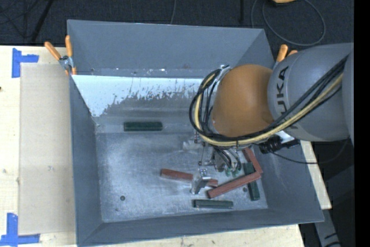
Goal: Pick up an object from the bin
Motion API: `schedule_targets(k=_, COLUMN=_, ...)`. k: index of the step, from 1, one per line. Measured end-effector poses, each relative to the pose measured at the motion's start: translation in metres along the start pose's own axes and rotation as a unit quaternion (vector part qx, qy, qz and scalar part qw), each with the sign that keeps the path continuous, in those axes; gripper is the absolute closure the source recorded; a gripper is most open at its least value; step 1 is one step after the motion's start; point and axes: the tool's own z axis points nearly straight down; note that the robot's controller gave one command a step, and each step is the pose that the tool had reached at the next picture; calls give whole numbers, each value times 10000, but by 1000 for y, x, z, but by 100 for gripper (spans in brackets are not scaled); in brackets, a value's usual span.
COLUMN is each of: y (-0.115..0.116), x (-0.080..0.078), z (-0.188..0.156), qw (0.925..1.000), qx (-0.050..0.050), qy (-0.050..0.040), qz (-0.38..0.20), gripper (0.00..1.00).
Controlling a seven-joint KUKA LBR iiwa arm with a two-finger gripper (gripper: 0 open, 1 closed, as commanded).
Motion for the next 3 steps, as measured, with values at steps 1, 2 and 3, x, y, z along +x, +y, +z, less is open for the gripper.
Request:
schedule_targets(k=1, y=12, x=-24, z=67, qw=9982, qx=-12, qy=-55, qz=595, gripper=100)
schedule_targets(k=2, y=12, x=-24, z=67, qw=9982, qx=-13, qy=-55, qz=596, gripper=100)
schedule_targets(k=3, y=16, x=3, z=-121, qw=9989, qx=-7, qy=-46, qz=457, gripper=100)
